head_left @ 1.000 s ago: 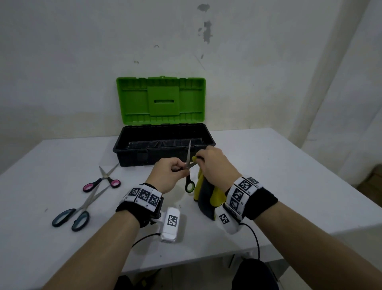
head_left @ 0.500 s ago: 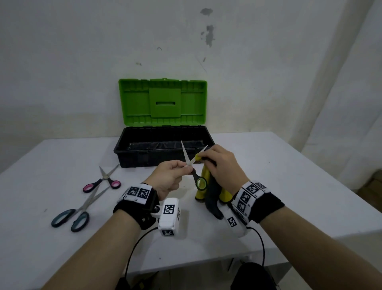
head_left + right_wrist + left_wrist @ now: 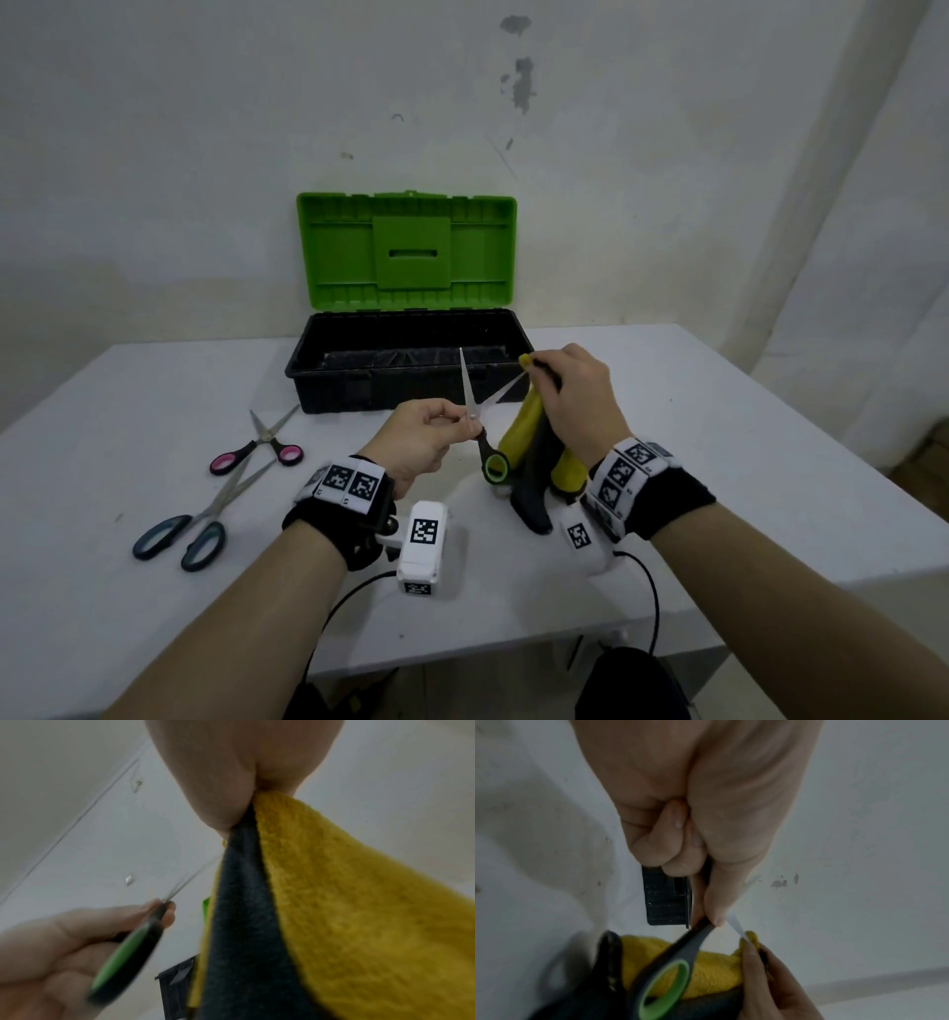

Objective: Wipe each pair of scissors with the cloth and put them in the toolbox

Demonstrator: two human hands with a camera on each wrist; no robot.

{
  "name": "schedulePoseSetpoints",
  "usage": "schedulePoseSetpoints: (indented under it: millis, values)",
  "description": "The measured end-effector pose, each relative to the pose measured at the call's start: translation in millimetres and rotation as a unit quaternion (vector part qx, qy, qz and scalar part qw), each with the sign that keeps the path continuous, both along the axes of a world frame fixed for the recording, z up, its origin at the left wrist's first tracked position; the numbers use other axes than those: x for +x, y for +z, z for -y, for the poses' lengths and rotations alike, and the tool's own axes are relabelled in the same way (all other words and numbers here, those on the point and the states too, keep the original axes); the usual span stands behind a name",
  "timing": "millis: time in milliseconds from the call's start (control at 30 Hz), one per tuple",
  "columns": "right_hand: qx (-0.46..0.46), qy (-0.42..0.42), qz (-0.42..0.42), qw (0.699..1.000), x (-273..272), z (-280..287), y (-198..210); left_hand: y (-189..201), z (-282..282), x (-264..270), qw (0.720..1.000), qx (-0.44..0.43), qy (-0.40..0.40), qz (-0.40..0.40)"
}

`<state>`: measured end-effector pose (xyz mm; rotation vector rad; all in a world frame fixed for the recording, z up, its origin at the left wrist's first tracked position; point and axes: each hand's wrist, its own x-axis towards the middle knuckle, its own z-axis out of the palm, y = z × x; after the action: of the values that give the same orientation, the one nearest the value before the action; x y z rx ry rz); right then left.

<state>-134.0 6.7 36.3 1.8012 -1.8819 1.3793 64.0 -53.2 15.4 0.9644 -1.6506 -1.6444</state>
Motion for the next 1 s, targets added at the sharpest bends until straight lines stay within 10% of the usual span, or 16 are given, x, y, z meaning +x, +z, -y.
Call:
schedulePoseSetpoints:
  millis: [667,900,1000]
  values:
    - [0.24,0.03,-0.111,0.964,45.6,-0.3,4.4,-5.2,5.1,-4.0,0.985,-0.152,0.016,0.08]
    - [0.229,-0.071,-0.075,0.968,13.1,6.3,17.1,-5.9,7.1,5.6,0.985,-0.143,0.031,0.091]
    - [0.18,0.015,-0.081,0.98,29.9,-2.0,15.5,-2.6,4.7,1.6,0.99,-0.115,0.037,0.069]
